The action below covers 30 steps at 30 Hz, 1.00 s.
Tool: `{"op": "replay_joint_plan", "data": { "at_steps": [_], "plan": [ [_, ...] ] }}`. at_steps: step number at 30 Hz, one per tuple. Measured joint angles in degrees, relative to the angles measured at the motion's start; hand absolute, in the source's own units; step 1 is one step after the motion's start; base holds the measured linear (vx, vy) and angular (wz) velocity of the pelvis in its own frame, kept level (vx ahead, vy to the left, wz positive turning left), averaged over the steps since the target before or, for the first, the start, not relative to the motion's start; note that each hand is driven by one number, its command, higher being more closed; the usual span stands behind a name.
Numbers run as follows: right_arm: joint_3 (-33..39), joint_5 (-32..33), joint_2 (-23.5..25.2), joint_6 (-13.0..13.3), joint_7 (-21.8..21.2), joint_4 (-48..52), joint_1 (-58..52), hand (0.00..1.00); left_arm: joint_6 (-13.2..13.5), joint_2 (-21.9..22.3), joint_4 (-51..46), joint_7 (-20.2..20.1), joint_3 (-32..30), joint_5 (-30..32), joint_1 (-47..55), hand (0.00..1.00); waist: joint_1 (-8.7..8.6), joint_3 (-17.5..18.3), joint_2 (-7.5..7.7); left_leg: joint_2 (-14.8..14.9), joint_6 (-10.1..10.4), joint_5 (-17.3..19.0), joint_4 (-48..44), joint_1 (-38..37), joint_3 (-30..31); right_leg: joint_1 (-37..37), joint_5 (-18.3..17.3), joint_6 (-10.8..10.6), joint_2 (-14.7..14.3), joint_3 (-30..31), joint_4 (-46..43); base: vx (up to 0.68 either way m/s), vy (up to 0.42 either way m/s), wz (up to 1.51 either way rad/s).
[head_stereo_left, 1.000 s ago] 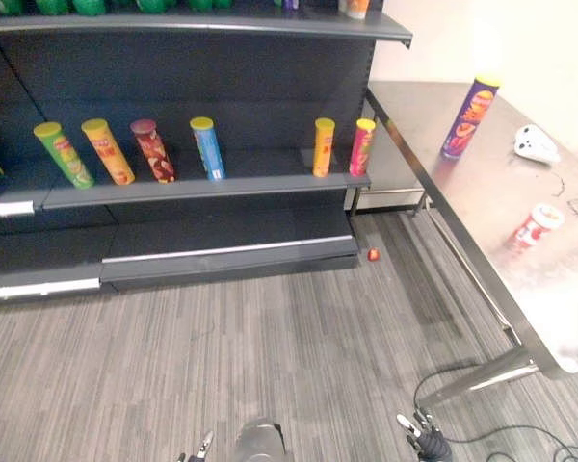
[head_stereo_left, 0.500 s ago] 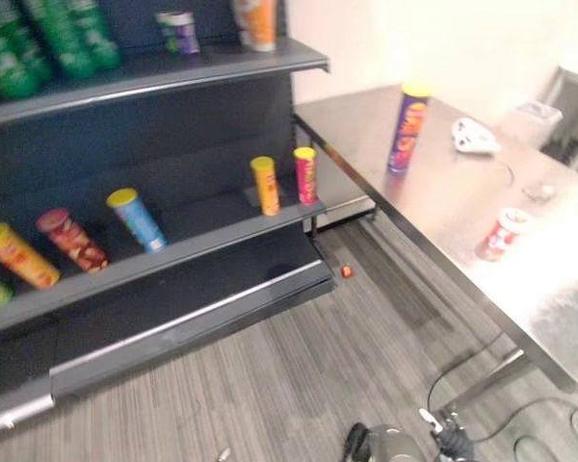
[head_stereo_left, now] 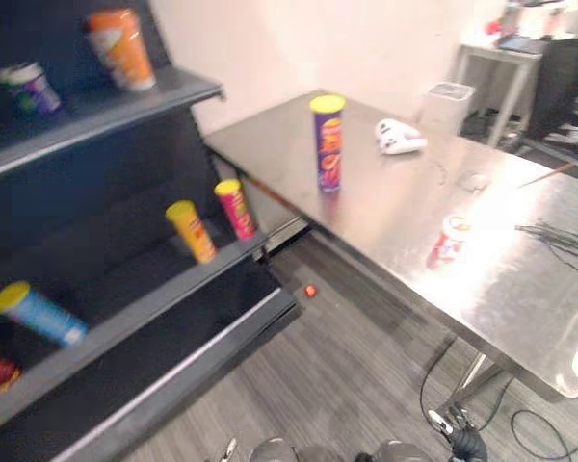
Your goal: Put the gum and the chips on the shelf.
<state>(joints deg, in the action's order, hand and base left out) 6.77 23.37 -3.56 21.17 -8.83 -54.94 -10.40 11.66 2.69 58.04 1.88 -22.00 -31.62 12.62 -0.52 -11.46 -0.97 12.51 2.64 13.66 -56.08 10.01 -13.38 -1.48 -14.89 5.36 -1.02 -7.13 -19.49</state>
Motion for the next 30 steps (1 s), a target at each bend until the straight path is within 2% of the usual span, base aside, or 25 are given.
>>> {"op": "replay_joint_plan", "data": {
  "at_steps": [1, 4, 5, 6, 7, 8, 9, 11, 12, 13, 15, 17, 19, 20, 24, 26, 28, 30],
  "plan": [
    [-0.6, -0.3, 0.4, -0.1, -0.3, 0.0, 0.2, 0.0, 0.1, -0.1, 0.0, 0.1, 0.0, -0.6, 0.1, 0.0, 0.61, -0.1, 0.38, -0.7, 0.2, 0.5, 4.8, 0.8, 1.3, -0.7, 0.2, -0.3, 0.0, 3.2, 0.8, 0.23, 0.154, -1.65],
    [-0.6, -0.8, 1.7, 0.1, -0.4, 0.0, 0.4, 0.0, 0.1, 0.1, -1.2, 0.8, 0.1, -2.0, 1.1, 0.0, 1.05, 0.2, 1.38, -2.7, 0.5, -0.2, 28.4, 0.3, 9.7, -1.1, -0.4, -2.4, 0.2, 12.9, 1.3, 0.35, 0.31, -1.72],
    [-0.6, -0.8, 1.7, 0.1, -0.4, 0.0, 0.2, 0.0, 0.1, 0.1, -1.2, 1.2, 0.0, -2.1, 1.1, 0.0, 1.23, 0.3, 1.57, -2.8, 0.9, -1.3, 36.0, -0.6, 13.3, -1.2, -0.9, -3.7, 0.5, 16.1, 1.0, 0.43, 0.428, -1.49],
    [-0.6, -0.7, 1.7, 0.1, -0.4, 0.1, -0.2, 0.0, 0.3, 0.2, -1.1, 1.5, 0.0, -2.1, 1.1, 0.0, 1.66, 0.4, 1.57, -2.6, 1.3, -2.8, 41.8, -1.9, 14.7, -1.2, -2.0, -5.4, 0.9, 18.3, -0.1, 0.37, 0.388, -1.22],
    [-0.6, -0.6, 1.5, 0.2, -0.4, 0.3, -0.4, 0.0, 0.3, 0.5, -1.1, 1.7, 0.0, -2.1, 1.1, 0.0, 1.86, 0.7, 1.07, -2.3, 1.1, -3.6, 44.7, -2.7, 14.9, -1.2, -2.8, -6.3, 1.0, 18.9, -0.9, 0.38, 0.407, -1.08],
    [-0.7, -0.8, 1.3, 0.2, -0.3, 0.1, -0.9, 0.0, 0.4, 0.8, -1.1, 1.7, 0.1, -2.3, 1.0, 0.0, 2.38, 1.3, 0.43, -1.9, 5.2, -11.3, 45.4, -4.3, 13.8, -1.4, -3.7, -7.6, 2.0, 18.3, -2.2, 0.35, 0.388, -0.84],
    [-1.1, -0.8, 2.3, 0.2, -0.2, 0.1, -1.2, 0.0, 0.9, 0.0, -1.3, 1.7, 0.1, -2.5, 1.1, 0.0, 2.48, 1.6, 2.14, -3.2, 5.1, -10.3, 43.7, -4.9, 12.0, -2.7, -3.3, -8.5, 4.1, 16.7, -1.0, 0.33, 0.363, -0.74],
    [-1.2, -0.9, 4.2, 0.5, 0.2, 0.1, -1.5, 0.0, 1.3, -1.3, -1.6, 1.6, 0.2, -2.6, 1.1, 0.0, 2.73, 2.8, 4.13, -4.6, 4.0, -7.9, 41.4, -5.4, 9.1, -3.8, -2.0, -10.6, 6.8, 16.0, 1.0, 0.26, 0.287, -0.48],
    [-1.1, -0.9, 4.6, 0.6, 0.6, 0.1, -1.6, 0.0, 1.4, -1.5, -1.6, 1.6, 0.2, -2.6, 0.9, 0.0, 2.67, 3.0, 4.45, -5.1, 3.6, -7.2, 40.7, -5.4, 8.5, -4.0, -1.5, -11.3, 7.5, 15.9, 1.6, 0.22, 0.287, -0.49],
    [-1.0, -0.9, 4.7, 0.9, 1.4, 0.1, -1.5, 0.0, 1.5, -1.6, -1.4, 1.4, 0.4, -2.6, 0.3, 0.0, 2.64, 3.0, 4.42, -5.6, 2.7, -6.0, 39.9, -6.1, 7.1, -4.6, -0.4, -12.4, 8.6, 15.4, 2.4, 0.15, 0.248, -0.49],
    [-0.4, -0.9, 4.6, 1.0, 2.4, 0.0, -1.4, 0.0, 1.4, -1.6, -0.8, 1.0, 1.3, -2.6, 0.0, 0.0, 2.56, 3.4, 3.63, -6.0, 1.9, -5.5, 40.6, -7.7, 4.7, -4.7, 2.2, -12.7, 9.5, 14.9, 3.3, 0.11, 0.216, -0.53],
    [0.2, -0.8, 4.4, 1.3, 3.4, -0.2, -1.2, 0.0, 1.5, -1.5, 0.6, -0.1, 2.1, -2.5, -0.2, 0.0, 2.38, 4.0, 2.67, -5.9, 1.5, -5.8, 44.0, -10.6, 1.7, -4.6, 5.7, -13.3, 10.4, 12.3, 5.0, 0.05, 0.162, -0.63],
    [0.2, -0.8, 4.0, 1.5, 3.9, -0.9, -1.2, 0.0, 1.4, -1.6, 1.5, -0.3, 2.7, -2.5, -0.3, 0.0, 2.3, 4.6, 1.92, -6.1, 0.9, -6.3, 46.0, -11.8, -0.3, -4.3, 7.5, -13.8, 10.9, 10.8, 6.6, -0.01, 0.124, -0.59],
    [0.2, -0.9, 3.9, 1.6, 4.8, -1.9, -1.1, 0.0, 1.5, -1.8, 1.9, -0.4, 3.3, -2.5, -0.3, 0.0, 2.26, 5.2, 2.13, -6.6, 0.6, -6.8, 47.2, -12.2, -0.9, -4.0, 8.0, -13.6, 11.3, 9.9, 7.5, -0.03, 0.094, -0.46],
    [1.9, -0.8, 3.6, 1.2, 7.1, -4.6, -0.8, 0.0, 1.4, -3.1, 3.4, -1.1, 5.8, -2.4, -1.2, 0.0, 2.24, 5.5, 2.31, -7.9, 0.4, -9.3, 50.3, -12.3, -1.3, -3.9, 8.5, -13.9, 12.6, 6.5, 10.6, -0.07, 0.016, -0.11],
    [2.4, -0.8, 3.5, 1.0, 8.0, -5.4, -0.4, 0.0, 1.4, -3.5, 3.6, -1.1, 6.4, -2.1, -1.2, 0.0, 2.29, 5.6, 2.54, -8.6, 0.6, -11.6, 53.4, -12.7, -1.4, -3.8, 8.5, -13.9, 12.9, 2.8, 12.9, -0.12, -0.052, -0.12],
    [2.6, -0.8, 3.2, 0.7, 8.8, -6.9, 0.7, 0.0, 1.4, -4.1, 3.7, -1.1, 7.5, -1.9, -1.2, 0.0, 2.31, 5.5, 2.62, -8.9, 1.2, -13.8, 56.6, -13.6, -1.5, -3.9, 8.5, -14.0, 12.9, -0.1, 14.9, -0.2, -0.084, -0.18],
    [3.8, -0.8, 2.8, 0.4, 9.7, -7.1, 0.9, 0.0, 1.4, -5.0, 4.9, -1.0, 9.9, -1.8, -1.1, 0.0, 2.22, 4.9, 2.18, -9.0, 1.7, -14.9, 59.1, -15.1, 1.2, -4.0, 8.3, -13.6, 11.9, 0.0, 15.1, -0.16, -0.069, -0.12]
  ]
}}
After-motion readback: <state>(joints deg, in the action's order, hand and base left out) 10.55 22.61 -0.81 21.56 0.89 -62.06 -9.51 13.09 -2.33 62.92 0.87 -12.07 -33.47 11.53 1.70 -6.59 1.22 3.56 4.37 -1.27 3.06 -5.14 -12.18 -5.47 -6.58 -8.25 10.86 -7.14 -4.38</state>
